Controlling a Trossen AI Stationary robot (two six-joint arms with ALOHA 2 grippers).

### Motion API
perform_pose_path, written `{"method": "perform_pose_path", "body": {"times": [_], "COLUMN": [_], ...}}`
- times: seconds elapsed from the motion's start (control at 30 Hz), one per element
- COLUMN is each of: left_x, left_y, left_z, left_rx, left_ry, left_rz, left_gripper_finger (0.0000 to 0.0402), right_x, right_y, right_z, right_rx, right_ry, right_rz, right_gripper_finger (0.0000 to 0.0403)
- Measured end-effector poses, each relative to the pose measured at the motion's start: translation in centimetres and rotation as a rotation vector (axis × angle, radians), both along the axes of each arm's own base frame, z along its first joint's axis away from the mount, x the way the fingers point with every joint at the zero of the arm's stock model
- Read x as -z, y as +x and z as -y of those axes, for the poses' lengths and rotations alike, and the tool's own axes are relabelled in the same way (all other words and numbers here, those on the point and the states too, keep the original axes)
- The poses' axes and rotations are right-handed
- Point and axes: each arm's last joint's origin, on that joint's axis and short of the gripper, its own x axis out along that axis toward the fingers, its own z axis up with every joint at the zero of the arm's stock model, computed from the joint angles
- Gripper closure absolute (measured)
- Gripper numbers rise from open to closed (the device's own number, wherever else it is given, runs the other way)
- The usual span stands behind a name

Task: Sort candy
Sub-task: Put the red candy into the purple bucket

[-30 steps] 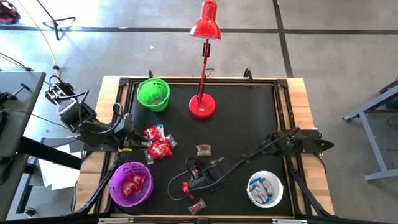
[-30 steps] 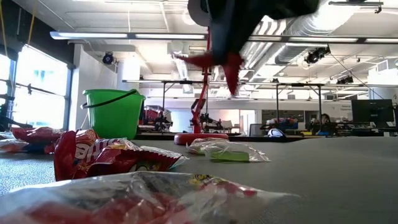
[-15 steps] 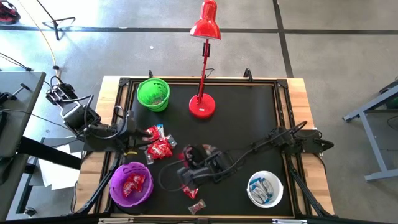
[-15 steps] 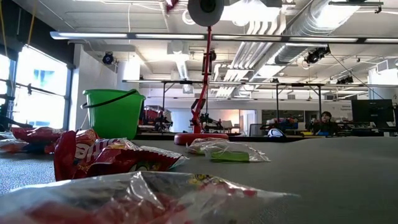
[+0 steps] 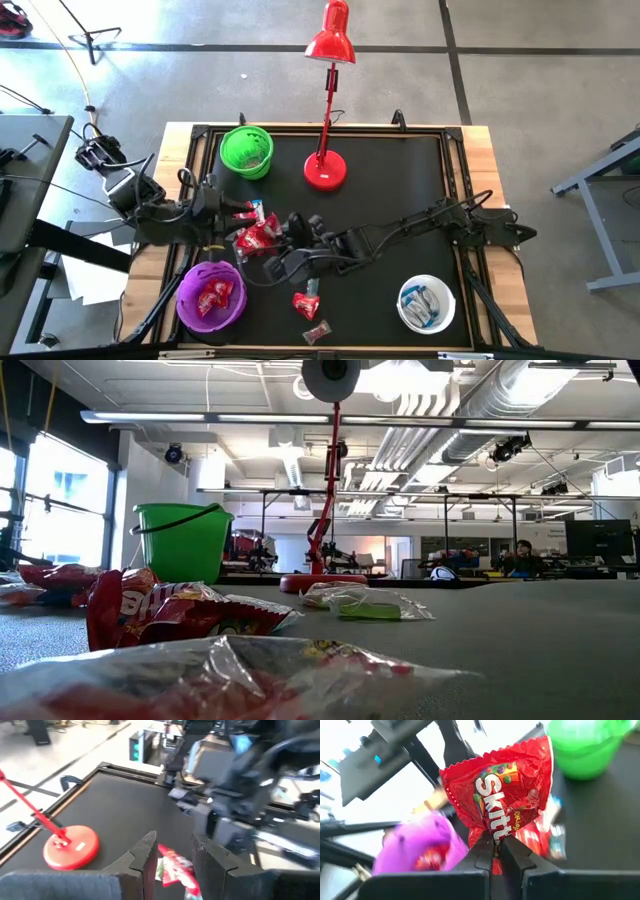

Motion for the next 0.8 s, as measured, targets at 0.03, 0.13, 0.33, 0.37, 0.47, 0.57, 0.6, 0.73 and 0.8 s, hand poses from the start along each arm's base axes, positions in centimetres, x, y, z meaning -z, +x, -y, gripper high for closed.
{"method": "perform_pose_path", "body": {"times": [0.03,0.13,0.33,0.37,0.47,0.57,0.6,0.73,0.8], "left_x": [0.06,0.27,0.27,0.25,0.15,0.16,0.16,0.17,0.22], "left_y": [0.10,0.44,0.92,0.94,0.98,0.98,0.98,0.99,1.04], "left_z": [0.05,0.26,0.61,0.62,0.66,0.66,0.66,0.66,0.73], "left_rx": [-0.012,-0.049,-0.071,-0.071,-0.072,-0.072,-0.072,-0.071,-0.064], "left_ry": [0.006,0.010,0.005,0.002,-0.007,-0.007,-0.008,-0.007,-0.010], "left_rz": [0.001,0.007,0.031,0.033,0.043,0.042,0.043,0.042,0.037], "left_gripper_finger": [0.0298,0.0298,0.0298,0.0298,0.0298,0.0298,0.0298,0.0297,0.0295], "right_x": [-0.24,-0.69,-0.95,-0.98,-1.01,-1.05,-1.06,-1.12,-1.12], "right_y": [0.13,0.36,0.08,0.05,-0.04,-0.07,-0.07,-0.12,-0.12], "right_z": [-0.04,-0.06,-0.44,-0.45,-0.49,-0.43,-0.39,-0.28,-0.24], "right_rx": [-0.003,-0.011,0.027,0.037,0.043,0.054,0.057,0.080,0.077], "right_ry": [-0.025,-0.098,-0.249,-0.274,-0.325,-0.370,-0.383,-0.439,-0.456], "right_rz": [0.020,0.047,0.034,0.029,0.013,-0.001,-0.005,-0.023,-0.031], "right_gripper_finger": [0.0393,0.0393,0.0393,0.0393,0.0393,0.0393,0.0393,0.0393,0.0393]}}
